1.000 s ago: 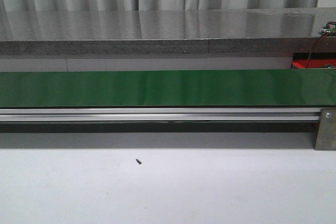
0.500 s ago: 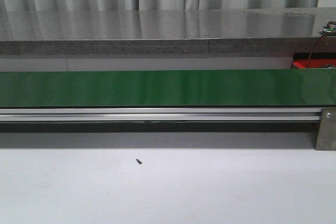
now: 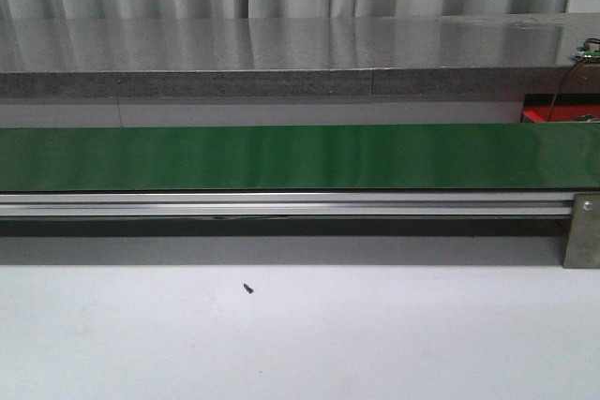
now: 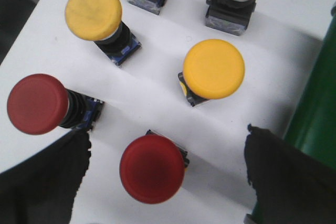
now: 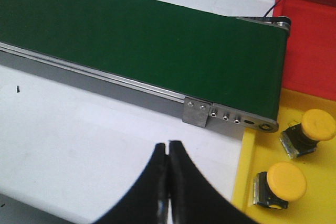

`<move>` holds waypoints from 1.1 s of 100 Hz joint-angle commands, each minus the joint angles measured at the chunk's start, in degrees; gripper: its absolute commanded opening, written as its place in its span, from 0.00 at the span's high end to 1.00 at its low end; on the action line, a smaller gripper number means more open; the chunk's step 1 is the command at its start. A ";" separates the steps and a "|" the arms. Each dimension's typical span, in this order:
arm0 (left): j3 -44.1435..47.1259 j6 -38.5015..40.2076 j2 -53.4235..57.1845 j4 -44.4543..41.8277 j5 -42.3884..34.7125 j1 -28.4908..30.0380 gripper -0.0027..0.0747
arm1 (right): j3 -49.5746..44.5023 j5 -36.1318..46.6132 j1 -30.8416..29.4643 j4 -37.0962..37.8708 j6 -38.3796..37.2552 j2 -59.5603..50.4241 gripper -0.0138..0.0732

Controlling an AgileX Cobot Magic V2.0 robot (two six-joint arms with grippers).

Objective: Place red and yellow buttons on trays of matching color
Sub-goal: 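Carry the red button over the conveyor start with the left gripper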

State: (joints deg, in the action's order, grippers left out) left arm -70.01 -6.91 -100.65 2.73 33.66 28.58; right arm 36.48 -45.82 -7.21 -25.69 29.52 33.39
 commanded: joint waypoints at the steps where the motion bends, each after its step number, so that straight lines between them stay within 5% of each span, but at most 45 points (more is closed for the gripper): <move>1: -2.49 0.51 0.56 -0.92 -2.52 0.15 0.21 | 1.43 3.01 0.00 -0.90 0.42 -0.05 0.91; 44: -2.88 0.51 -4.35 -1.34 -2.56 0.15 0.23 | 1.43 3.01 0.00 -0.90 0.42 -0.05 0.91; 110: -2.99 1.25 -4.35 -1.15 1.18 0.15 0.80 | 1.43 3.01 0.00 -0.90 0.42 -0.05 0.91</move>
State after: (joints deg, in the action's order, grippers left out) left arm -71.29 -6.91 -107.56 1.30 35.25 28.62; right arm 36.48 -45.82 -7.21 -25.69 29.52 33.39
